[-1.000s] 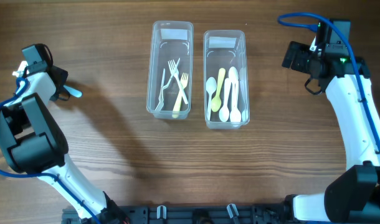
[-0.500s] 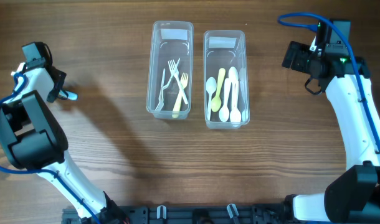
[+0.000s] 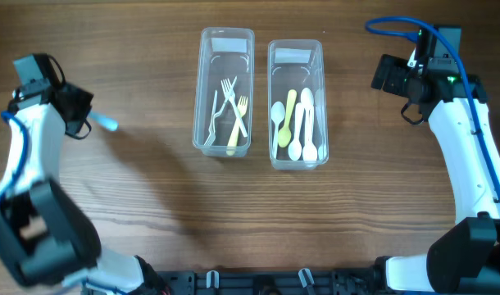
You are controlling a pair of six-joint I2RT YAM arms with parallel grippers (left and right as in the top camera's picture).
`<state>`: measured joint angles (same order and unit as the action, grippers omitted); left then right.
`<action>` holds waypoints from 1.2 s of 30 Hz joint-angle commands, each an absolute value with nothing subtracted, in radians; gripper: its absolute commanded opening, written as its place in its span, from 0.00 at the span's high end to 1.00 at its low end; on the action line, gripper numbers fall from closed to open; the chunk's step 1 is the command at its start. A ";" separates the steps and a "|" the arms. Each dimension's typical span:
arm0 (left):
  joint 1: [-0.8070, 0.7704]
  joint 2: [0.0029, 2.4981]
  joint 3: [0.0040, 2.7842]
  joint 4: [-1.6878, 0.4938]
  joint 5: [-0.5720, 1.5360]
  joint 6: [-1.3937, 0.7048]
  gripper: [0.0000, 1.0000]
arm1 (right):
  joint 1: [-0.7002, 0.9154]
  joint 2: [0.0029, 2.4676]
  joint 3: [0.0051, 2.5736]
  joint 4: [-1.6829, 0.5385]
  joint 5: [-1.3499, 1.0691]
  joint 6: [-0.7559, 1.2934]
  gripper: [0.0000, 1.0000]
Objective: Pack container
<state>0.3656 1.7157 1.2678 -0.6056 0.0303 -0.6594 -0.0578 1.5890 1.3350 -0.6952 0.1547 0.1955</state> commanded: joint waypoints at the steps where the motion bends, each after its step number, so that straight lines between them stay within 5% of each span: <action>1: 0.262 1.588 1.274 -0.582 0.360 -0.521 0.96 | -0.059 1.565 1.348 -0.693 0.160 0.184 0.00; 5: 0.062 1.596 1.274 -0.554 0.452 -0.311 0.96 | -0.059 1.565 1.348 -0.693 0.160 0.183 0.00; 10: -0.191 1.669 1.274 -0.492 0.280 -0.231 0.95 | -0.059 1.565 1.348 -0.693 0.160 0.183 0.00; 14: -0.257 1.739 1.274 -0.419 0.253 -0.231 0.77 | -0.059 1.565 1.348 -0.693 0.160 0.183 0.00; 18: -0.256 1.740 1.274 -0.407 0.253 -0.242 0.86 | -0.059 1.565 1.348 -0.693 0.160 0.183 0.00; 20: -0.256 1.740 1.274 -0.405 0.252 -0.242 0.30 | -0.059 1.565 1.348 -0.693 0.160 0.184 0.00; 22: -0.250 1.735 1.274 -0.365 0.252 -0.239 0.10 | -0.059 1.565 1.348 -0.693 0.160 0.183 0.00; 25: -0.183 1.661 1.274 -0.304 0.252 -0.239 0.01 | -0.059 1.565 1.348 -0.693 0.160 0.183 0.00; 36: 0.154 1.537 1.274 -0.426 0.173 -0.239 0.00 | -0.059 1.565 1.348 -0.693 0.160 0.183 0.00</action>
<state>0.1310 1.5444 1.2724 -0.4026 0.1795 -0.2447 -0.0578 1.5890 1.3350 -0.6956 0.1547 0.1955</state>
